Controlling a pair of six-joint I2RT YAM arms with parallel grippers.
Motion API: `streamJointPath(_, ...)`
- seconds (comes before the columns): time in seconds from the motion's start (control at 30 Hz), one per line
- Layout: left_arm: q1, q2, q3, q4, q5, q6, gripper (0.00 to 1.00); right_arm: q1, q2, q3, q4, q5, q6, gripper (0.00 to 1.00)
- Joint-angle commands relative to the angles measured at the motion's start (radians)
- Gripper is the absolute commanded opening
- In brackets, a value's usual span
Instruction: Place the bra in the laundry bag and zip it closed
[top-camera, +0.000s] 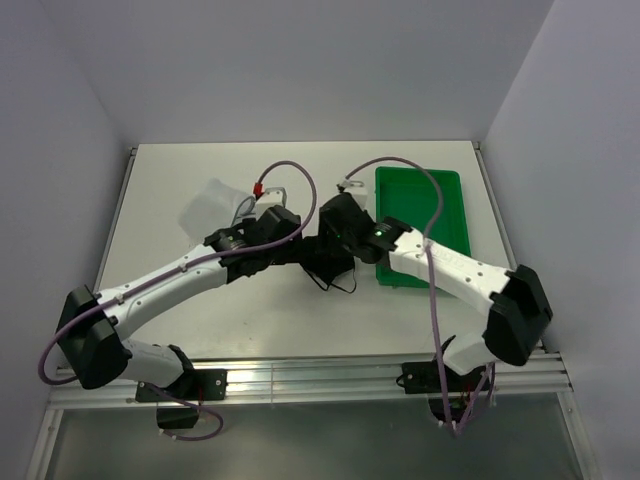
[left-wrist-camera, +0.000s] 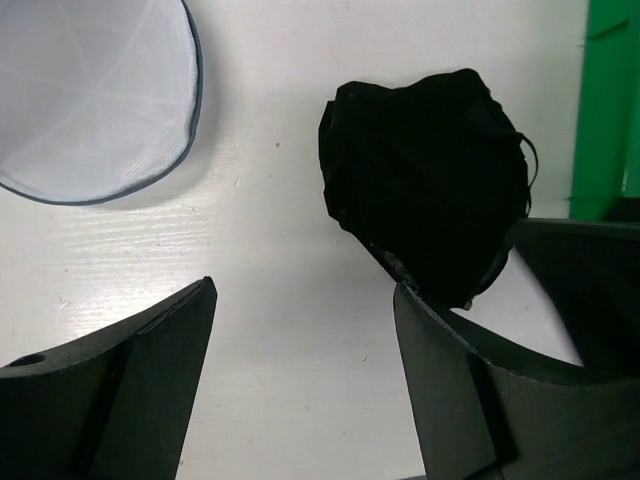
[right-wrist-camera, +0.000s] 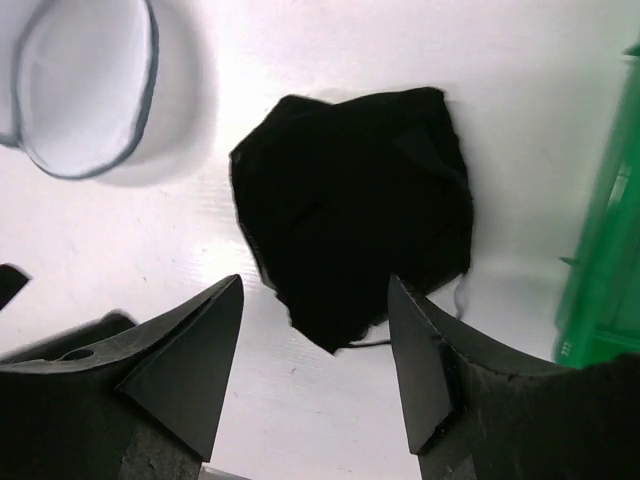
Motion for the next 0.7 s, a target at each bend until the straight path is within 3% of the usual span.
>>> streamJointPath(0.0, 0.010, 0.037, 0.051, 0.028, -0.008, 0.015, 0.79, -0.063, -0.099, -0.111, 0.046, 0.020, 0.050, 0.67)
streamJointPath(0.13, 0.042, 0.101, 0.086, 0.072, 0.046, 0.054, 0.79, -0.140, -0.109, -0.196, 0.118, -0.087, 0.068, 0.67)
streamJointPath(0.4, 0.114, 0.296, 0.209, 0.170, 0.126, 0.149, 0.77, -0.180, -0.027, -0.265, 0.218, -0.138, 0.116, 0.64)
streamJointPath(0.67, 0.137, 0.399, 0.191, 0.240, 0.244, 0.186, 0.76, -0.246, -0.035, -0.366, 0.269, -0.150, 0.131, 0.64)
